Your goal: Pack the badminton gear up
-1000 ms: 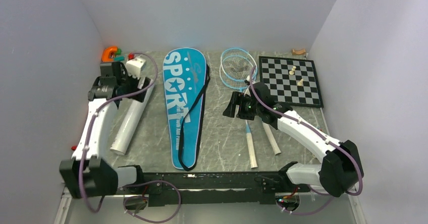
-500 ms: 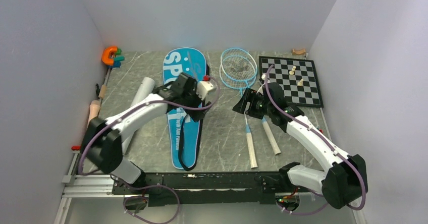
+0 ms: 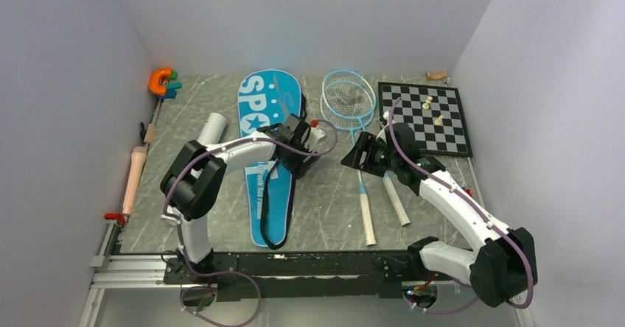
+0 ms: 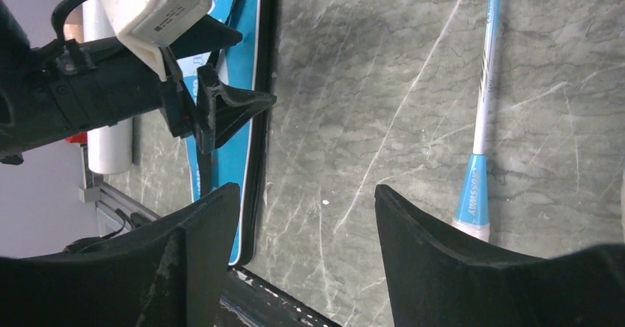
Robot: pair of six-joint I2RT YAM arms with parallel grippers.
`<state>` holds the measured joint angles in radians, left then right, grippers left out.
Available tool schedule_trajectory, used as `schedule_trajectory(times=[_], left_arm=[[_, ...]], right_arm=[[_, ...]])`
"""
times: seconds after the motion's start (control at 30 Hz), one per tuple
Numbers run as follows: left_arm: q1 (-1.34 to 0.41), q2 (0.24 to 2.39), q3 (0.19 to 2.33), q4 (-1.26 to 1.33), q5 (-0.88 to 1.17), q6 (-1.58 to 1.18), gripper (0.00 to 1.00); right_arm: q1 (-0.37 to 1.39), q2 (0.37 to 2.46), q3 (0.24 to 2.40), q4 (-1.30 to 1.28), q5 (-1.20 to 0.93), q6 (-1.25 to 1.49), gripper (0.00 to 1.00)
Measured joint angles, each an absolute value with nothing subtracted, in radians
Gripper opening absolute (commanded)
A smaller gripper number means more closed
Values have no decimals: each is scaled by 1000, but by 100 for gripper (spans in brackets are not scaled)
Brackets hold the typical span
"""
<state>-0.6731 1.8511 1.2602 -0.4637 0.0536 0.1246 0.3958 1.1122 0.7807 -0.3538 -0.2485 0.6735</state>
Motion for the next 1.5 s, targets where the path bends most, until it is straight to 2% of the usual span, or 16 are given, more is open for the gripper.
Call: schedule_trajectory(times=[0.17, 0.4, 0.6, 0.7, 0.73, 0.77, 0.8, 1.1, 1.5], left_arm=[[-678, 1891, 1263, -460, 44, 120, 67], [-674, 1903, 1269, -450, 26, 137, 44], [-661, 1903, 1268, -447, 38, 144, 39], [-656, 1903, 1268, -445, 47, 146, 34], [-654, 1903, 1267, -444, 49, 146, 26], [-652, 1903, 1266, -440, 52, 147, 3], [-650, 1903, 1265, -438, 56, 146, 0], [-622, 1914, 1274, -439, 118, 145, 0], [-625, 1898, 1273, -441, 84, 157, 0]], right_arm=[[387, 1113, 775, -351, -261, 673, 67], [378, 1113, 766, -350, -272, 673, 63], [376, 1113, 746, -349, -276, 673, 61], [376, 1113, 740, -350, -282, 673, 60], [376, 1113, 739, -350, -283, 672, 59], [375, 1113, 739, -350, -285, 672, 59], [375, 1113, 739, -350, -287, 672, 59], [373, 1112, 739, -354, -289, 662, 59], [370, 1103, 739, -356, -288, 662, 55]])
